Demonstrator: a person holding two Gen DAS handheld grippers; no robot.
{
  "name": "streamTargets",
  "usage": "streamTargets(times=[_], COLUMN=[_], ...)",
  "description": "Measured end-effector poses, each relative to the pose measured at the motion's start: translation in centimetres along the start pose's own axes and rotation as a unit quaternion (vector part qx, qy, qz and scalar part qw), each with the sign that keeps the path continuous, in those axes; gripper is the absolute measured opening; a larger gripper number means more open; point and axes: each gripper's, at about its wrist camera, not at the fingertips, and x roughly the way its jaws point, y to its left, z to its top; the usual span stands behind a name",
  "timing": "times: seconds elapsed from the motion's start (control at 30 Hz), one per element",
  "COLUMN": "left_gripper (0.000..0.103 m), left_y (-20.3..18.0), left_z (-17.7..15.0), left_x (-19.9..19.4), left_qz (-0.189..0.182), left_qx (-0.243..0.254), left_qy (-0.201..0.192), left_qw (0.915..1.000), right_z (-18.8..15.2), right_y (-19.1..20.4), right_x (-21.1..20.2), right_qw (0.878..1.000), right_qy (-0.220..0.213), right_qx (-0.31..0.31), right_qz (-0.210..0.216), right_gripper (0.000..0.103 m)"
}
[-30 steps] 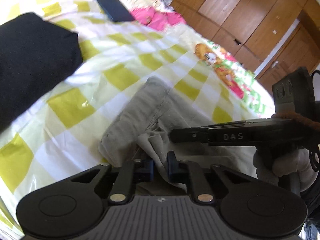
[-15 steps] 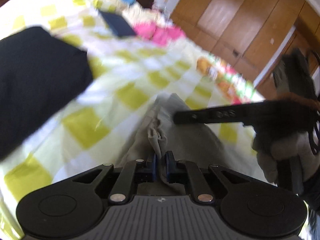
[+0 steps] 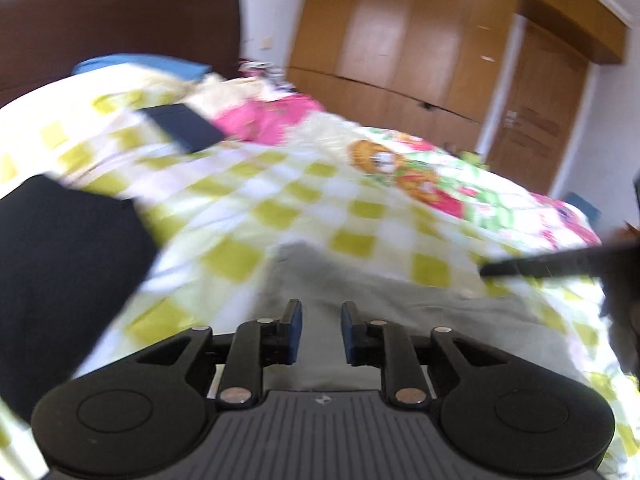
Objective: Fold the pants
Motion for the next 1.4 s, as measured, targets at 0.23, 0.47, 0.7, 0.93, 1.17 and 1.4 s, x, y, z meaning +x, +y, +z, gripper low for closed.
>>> streamTargets(times=[0.23,0.47,0.7,0.93,1.17,1.4], left_gripper=[0.035,0.039,0.040,0.041,0.043,0.043], left_y=[-2.2,-2.4,-6.5,-8.6,-12.0,-16.4], left_z=[-2.1,-3.6,-2.4,-4.3,-0.9,-1.2], left_x=[4.5,1.8,1.8,3.2,4.3,8.1], left_qz=[-0.002,0.027,-0.022,-0.033,-0.096,-0.137], left_qx=[0.048,0.111,0.143,0.197,0.250,0.309], left_qy=[0.111,0.132,0.093,0.133,0.112,0.140], left_qw=[0.9926,0.9847,0.9851,0.9708,0.9570,0.9306], right_z=[-6.9,-8.9,-12.4,-15.3,-15.6,-16.1], right_y=[-5.4,-9.8,-10.7,-9.8,-8.8,-9.1], right_x=[0.3,-4.4,-7.3,-8.6,-9.1,-8.2], right_qw=[0.988,0.975,0.953,0.937,0.936,0.929], right_qy=[0.067,-0.002,-0.001,0.002,0.007,0.001], right_qx=[0.095,0.193,0.282,0.348,0.352,0.368], right_qz=[-0.097,-0.113,-0.111,-0.023,0.019,0.045], right_gripper=[0.043,0.044,0.047,0.047,0.047,0.039])
